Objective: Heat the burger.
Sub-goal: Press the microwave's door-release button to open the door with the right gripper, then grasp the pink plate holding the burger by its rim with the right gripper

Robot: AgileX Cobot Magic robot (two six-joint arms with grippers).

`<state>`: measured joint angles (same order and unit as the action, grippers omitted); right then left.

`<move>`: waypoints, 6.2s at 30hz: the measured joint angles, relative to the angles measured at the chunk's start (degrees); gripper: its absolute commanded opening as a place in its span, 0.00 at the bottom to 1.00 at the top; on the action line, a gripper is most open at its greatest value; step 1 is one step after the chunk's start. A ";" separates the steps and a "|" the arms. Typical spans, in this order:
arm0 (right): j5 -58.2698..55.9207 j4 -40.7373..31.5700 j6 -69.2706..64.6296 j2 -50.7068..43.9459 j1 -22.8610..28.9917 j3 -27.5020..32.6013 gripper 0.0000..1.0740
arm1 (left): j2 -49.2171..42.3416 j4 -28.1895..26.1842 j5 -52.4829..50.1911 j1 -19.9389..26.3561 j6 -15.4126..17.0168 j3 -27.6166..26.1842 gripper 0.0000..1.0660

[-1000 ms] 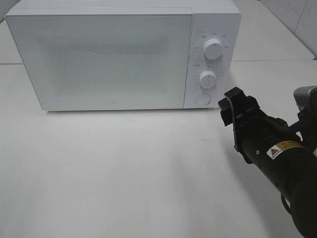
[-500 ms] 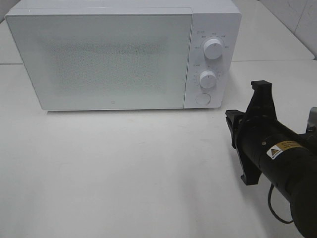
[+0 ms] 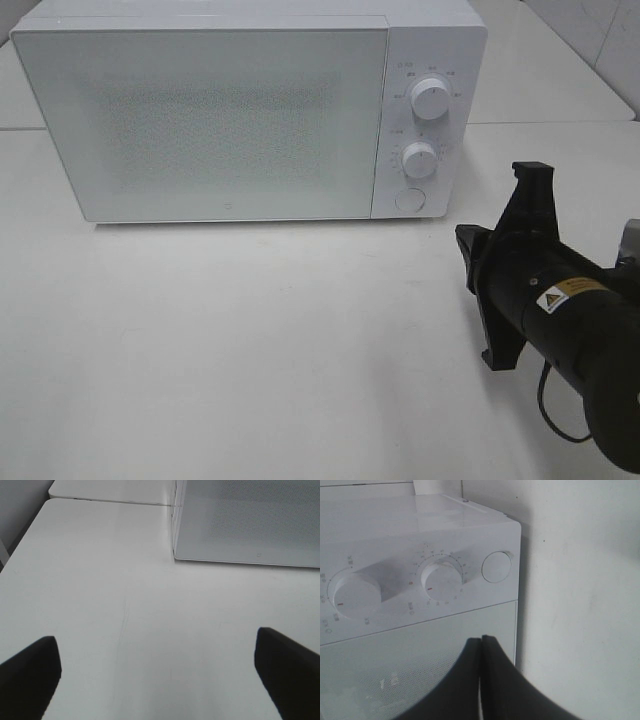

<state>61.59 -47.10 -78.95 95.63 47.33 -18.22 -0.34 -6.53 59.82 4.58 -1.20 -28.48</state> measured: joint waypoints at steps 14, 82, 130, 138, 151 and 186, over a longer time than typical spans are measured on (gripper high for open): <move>-6.59 10.71 -1.78 9.00 -7.45 -8.48 0.02 | 0.00 0.00 0.00 0.00 0.00 0.00 0.95; -14.21 12.38 1.20 27.04 -18.05 -32.26 0.02 | 0.00 0.00 0.00 0.00 0.00 0.00 0.95; -17.07 12.55 8.37 23.84 -18.28 -30.94 0.00 | 0.00 0.00 0.00 0.00 0.00 0.00 0.95; -17.99 15.01 8.25 20.97 -18.28 -27.22 0.00 | 0.00 0.00 0.00 0.00 0.00 0.00 0.95; -28.71 22.63 11.52 9.00 -18.28 -19.02 0.01 | 0.00 0.00 0.00 0.00 0.00 0.00 0.95; -90.13 39.53 71.33 -16.79 -18.28 -18.79 0.08 | 0.00 0.00 0.00 0.00 0.00 0.00 0.95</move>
<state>-28.53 -7.56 -7.62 78.84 29.05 -37.01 -0.34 -6.53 59.82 4.58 -1.20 -28.48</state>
